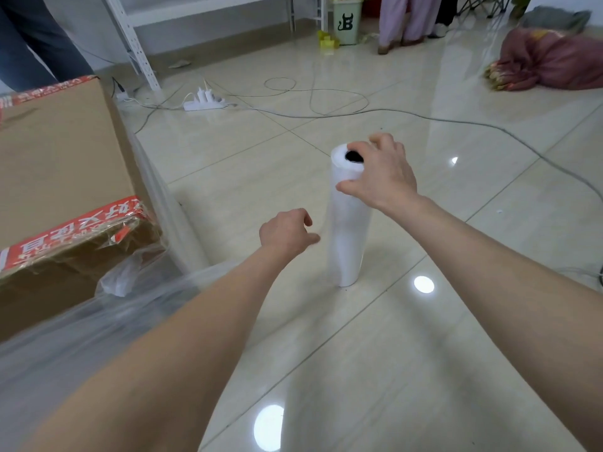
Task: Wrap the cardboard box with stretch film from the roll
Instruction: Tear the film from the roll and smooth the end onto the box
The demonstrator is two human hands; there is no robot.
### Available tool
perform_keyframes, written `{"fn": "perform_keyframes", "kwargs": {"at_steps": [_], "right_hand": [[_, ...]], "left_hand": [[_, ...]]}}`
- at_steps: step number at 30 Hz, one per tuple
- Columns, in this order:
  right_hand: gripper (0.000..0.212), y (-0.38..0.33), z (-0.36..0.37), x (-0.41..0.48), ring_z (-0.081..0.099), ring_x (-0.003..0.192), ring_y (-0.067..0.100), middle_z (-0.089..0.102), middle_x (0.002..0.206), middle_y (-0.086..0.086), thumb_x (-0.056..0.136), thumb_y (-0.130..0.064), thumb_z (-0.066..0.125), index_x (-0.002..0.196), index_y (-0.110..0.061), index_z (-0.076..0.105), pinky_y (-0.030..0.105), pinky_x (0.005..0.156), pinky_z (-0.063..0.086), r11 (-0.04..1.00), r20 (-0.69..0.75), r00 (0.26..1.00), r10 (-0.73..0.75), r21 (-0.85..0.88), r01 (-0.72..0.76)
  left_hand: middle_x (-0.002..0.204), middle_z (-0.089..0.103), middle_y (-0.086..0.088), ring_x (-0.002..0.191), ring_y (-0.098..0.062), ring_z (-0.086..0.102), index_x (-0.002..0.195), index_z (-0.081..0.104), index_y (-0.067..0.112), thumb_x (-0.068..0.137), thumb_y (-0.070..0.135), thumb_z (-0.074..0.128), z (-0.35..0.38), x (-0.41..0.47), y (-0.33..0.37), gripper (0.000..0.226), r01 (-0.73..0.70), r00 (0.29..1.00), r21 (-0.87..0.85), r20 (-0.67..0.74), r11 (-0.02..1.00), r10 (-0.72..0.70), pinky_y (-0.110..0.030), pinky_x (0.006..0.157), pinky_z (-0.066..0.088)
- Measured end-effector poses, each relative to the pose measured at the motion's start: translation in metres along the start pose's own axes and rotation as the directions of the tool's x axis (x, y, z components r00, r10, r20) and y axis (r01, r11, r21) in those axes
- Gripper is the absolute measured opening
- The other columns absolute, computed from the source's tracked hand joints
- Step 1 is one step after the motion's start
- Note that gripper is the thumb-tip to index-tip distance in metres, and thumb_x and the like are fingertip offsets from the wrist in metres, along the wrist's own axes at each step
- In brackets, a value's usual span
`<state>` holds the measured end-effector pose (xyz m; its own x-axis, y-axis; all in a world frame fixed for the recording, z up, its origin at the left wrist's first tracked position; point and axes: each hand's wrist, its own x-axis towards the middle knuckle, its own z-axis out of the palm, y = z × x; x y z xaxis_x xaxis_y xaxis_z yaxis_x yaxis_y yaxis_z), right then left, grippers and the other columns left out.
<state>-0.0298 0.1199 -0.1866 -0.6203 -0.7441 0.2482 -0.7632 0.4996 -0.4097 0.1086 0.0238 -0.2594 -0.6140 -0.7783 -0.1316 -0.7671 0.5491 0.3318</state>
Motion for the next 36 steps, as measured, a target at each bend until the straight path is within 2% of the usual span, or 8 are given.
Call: {"fn": "perform_keyframes", "kwargs": {"at_steps": [3, 5, 8, 20, 23, 28, 32, 36], "right_hand": [[0.049, -0.013, 0.005, -0.021, 0.047, 0.112, 0.031, 0.051, 0.125, 0.007, 0.072, -0.038, 0.074, 0.116, -0.020, 0.062, 0.037, 0.079, 0.040, 0.885, -0.131, 0.906, -0.403, -0.308, 0.349], [0.034, -0.017, 0.026, -0.042, 0.050, 0.106, 0.027, 0.052, 0.119, 0.004, 0.085, -0.030, 0.062, 0.118, -0.018, 0.060, 0.033, 0.066, 0.037, 0.775, 0.066, 0.852, -0.520, -0.383, 0.503], [0.034, -0.004, 0.056, -0.060, 0.046, 0.112, 0.021, 0.041, 0.128, 0.000, 0.093, -0.017, 0.052, 0.126, -0.018, 0.049, 0.031, 0.061, 0.038, 0.794, 0.296, 0.880, -0.372, -0.390, 0.467], [0.028, -0.001, 0.078, -0.056, 0.043, 0.115, 0.026, 0.035, 0.138, 0.004, 0.095, -0.014, 0.044, 0.122, -0.016, 0.052, 0.031, 0.054, 0.035, 0.796, 0.219, 0.885, -0.411, -0.387, 0.466], [0.019, 0.003, 0.080, -0.053, 0.039, 0.116, 0.025, 0.036, 0.134, 0.004, 0.096, -0.013, 0.046, 0.109, -0.011, 0.059, 0.029, 0.055, 0.034, 0.776, 0.241, 0.890, -0.386, -0.437, 0.455], [0.008, 0.011, 0.079, -0.059, 0.051, 0.109, 0.024, 0.053, 0.125, 0.000, 0.085, -0.014, 0.065, 0.091, -0.012, 0.070, 0.025, 0.050, 0.034, 0.770, 0.171, 0.879, -0.445, -0.429, 0.473], [0.018, 0.012, 0.072, -0.066, 0.064, 0.079, 0.025, 0.068, 0.094, 0.002, 0.057, -0.011, 0.088, 0.059, -0.012, 0.070, 0.017, 0.042, 0.029, 0.778, 0.083, 0.859, -0.506, -0.386, 0.496], [0.005, 0.018, 0.081, -0.062, 0.056, 0.100, 0.024, 0.061, 0.113, 0.000, 0.084, -0.014, 0.067, 0.087, -0.015, 0.072, 0.024, 0.051, 0.035, 0.821, 0.105, 0.887, -0.450, -0.343, 0.457]], "left_hand": [[0.108, 0.066, 0.009, 0.104, -0.016, 0.059, 0.117, 0.058, 0.032, 0.079, 0.041, 0.064, 0.008, -0.002, 0.002, 0.039, -0.017, 1.000, 0.041, 0.019, 0.999, 0.017, -0.033, 0.088, 0.044], [0.103, 0.068, 0.006, 0.100, -0.018, 0.061, 0.105, 0.065, 0.033, 0.083, 0.037, 0.059, 0.015, -0.005, 0.003, 0.023, -0.040, 0.998, 0.056, -0.052, 0.998, 0.043, -0.029, 0.080, 0.044], [0.078, 0.065, 0.002, 0.081, -0.026, 0.061, 0.076, 0.063, 0.028, 0.086, 0.030, 0.049, 0.020, -0.011, 0.000, 0.017, -0.094, 0.984, 0.120, -0.142, 0.988, 0.110, -0.026, 0.061, 0.034], [0.068, 0.059, 0.000, 0.065, -0.027, 0.048, 0.060, 0.041, 0.022, 0.084, 0.024, 0.044, 0.020, -0.021, -0.014, 0.025, -0.279, 0.903, 0.271, -0.253, 0.921, 0.348, -0.029, 0.063, 0.025], [0.068, 0.057, 0.002, 0.068, -0.026, 0.051, 0.064, 0.052, 0.020, 0.084, 0.026, 0.042, 0.022, -0.023, -0.015, 0.023, -0.285, 0.900, 0.266, -0.256, 0.921, 0.352, -0.029, 0.063, 0.025], [0.101, 0.066, 0.011, 0.102, -0.017, 0.055, 0.109, 0.062, 0.030, 0.082, 0.056, 0.053, 0.026, -0.020, -0.014, 0.039, -0.301, 0.899, 0.336, -0.211, 0.892, 0.383, -0.032, 0.087, 0.033], [0.090, 0.070, 0.009, 0.090, -0.017, 0.055, 0.095, 0.070, 0.031, 0.089, 0.049, 0.053, 0.028, -0.019, -0.007, 0.025, -0.256, 0.906, 0.263, -0.271, 0.930, 0.326, -0.029, 0.078, 0.028], [0.086, 0.070, 0.006, 0.085, -0.020, 0.057, 0.091, 0.072, 0.029, 0.090, 0.041, 0.055, 0.029, -0.019, -0.009, 0.021, -0.250, 0.924, 0.149, -0.257, 0.957, 0.282, -0.028, 0.068, 0.026]]}}
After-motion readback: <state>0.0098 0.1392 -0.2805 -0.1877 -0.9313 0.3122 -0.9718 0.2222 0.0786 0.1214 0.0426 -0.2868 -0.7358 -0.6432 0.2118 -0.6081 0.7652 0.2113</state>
